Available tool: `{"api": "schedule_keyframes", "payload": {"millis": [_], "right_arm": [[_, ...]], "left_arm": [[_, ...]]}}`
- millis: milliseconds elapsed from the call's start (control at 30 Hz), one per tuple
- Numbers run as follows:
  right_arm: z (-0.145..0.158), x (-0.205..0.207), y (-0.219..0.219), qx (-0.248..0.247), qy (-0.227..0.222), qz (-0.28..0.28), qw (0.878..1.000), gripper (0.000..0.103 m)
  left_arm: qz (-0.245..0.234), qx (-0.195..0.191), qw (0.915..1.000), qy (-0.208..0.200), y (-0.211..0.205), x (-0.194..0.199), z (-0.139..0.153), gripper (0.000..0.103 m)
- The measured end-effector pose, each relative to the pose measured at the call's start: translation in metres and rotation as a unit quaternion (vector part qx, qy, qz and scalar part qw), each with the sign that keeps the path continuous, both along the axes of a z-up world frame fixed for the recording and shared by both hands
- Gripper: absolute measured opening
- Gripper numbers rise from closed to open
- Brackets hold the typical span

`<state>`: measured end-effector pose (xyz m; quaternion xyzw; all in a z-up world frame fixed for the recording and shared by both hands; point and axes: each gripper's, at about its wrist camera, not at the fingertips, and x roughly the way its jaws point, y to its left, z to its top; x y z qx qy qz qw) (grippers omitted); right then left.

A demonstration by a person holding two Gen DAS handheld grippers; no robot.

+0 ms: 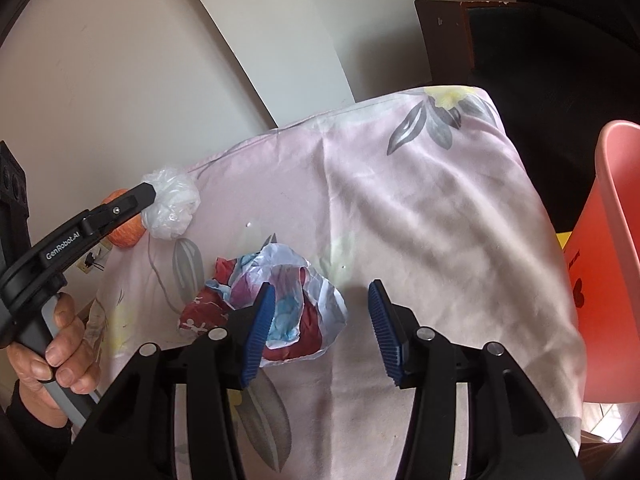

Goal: Collect trash
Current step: 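Grasp the clear plastic bag with the left tool while the right tool grasps the red-and-blue wrapper, then carry the clear bag and wrapper over the pink bucket with both tools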

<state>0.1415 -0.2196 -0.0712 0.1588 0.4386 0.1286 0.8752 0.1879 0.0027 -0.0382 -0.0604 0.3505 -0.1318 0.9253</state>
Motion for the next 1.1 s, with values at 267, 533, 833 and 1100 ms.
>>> {"api": "schedule_keyframes", "payload": {"millis": [267,533,833,1100], "right_arm": [[-0.001,-0.011,0.015,-0.015,-0.007,0.025,1.0,0.011],[0.02,-0.03,0.012,-0.003,-0.043,0.026,0.999,0.003],[0.052,-0.055,-0.006,0.017,-0.085,0.012,0.996,0.003],[0.068,-0.077,-0.034,0.029,-0.108,-0.019,0.993,0.003]], "left_arm": [[0.005,0.001,1.0,-0.005,0.008,-0.016,0.008,0.007],[0.007,0.0,1.0,-0.006,0.012,-0.03,0.013,0.007],[-0.004,-0.005,0.9997,-0.022,0.005,-0.048,0.028,0.007],[-0.032,-0.004,0.9988,-0.038,-0.021,-0.061,0.042,0.007]]}}
